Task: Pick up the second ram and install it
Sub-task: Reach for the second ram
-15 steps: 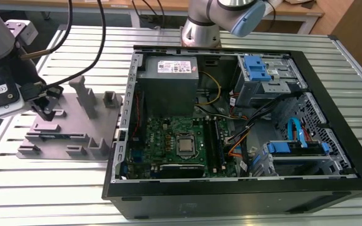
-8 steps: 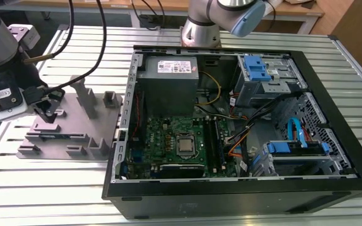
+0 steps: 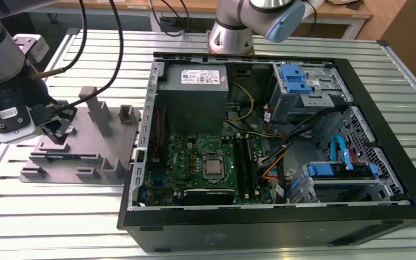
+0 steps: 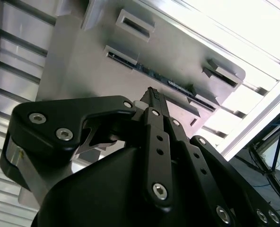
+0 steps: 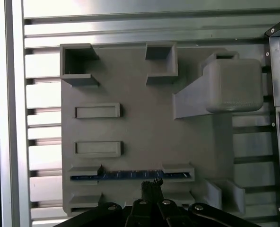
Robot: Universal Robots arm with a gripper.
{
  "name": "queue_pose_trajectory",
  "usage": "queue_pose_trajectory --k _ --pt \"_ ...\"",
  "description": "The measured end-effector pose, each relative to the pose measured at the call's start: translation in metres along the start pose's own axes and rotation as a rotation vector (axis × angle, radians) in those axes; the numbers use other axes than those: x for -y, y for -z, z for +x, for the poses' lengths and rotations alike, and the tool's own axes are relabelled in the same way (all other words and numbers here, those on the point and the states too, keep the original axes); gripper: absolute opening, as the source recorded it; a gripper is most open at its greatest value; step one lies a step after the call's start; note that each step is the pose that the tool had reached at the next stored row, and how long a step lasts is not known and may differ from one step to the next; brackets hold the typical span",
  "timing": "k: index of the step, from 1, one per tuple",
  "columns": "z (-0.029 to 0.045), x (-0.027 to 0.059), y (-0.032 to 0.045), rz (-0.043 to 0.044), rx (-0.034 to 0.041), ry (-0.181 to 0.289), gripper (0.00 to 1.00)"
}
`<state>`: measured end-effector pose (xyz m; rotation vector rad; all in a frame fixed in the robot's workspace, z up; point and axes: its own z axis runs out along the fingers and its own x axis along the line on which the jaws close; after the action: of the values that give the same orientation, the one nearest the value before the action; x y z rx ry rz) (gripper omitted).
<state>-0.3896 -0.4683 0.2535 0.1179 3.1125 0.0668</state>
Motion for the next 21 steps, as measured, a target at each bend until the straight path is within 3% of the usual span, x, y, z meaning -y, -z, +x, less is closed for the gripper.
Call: queue_pose_trajectory --k 21 --pt "0.0007 0.0011 -0.0261 0.0000 0.0000 0.000 0.11"
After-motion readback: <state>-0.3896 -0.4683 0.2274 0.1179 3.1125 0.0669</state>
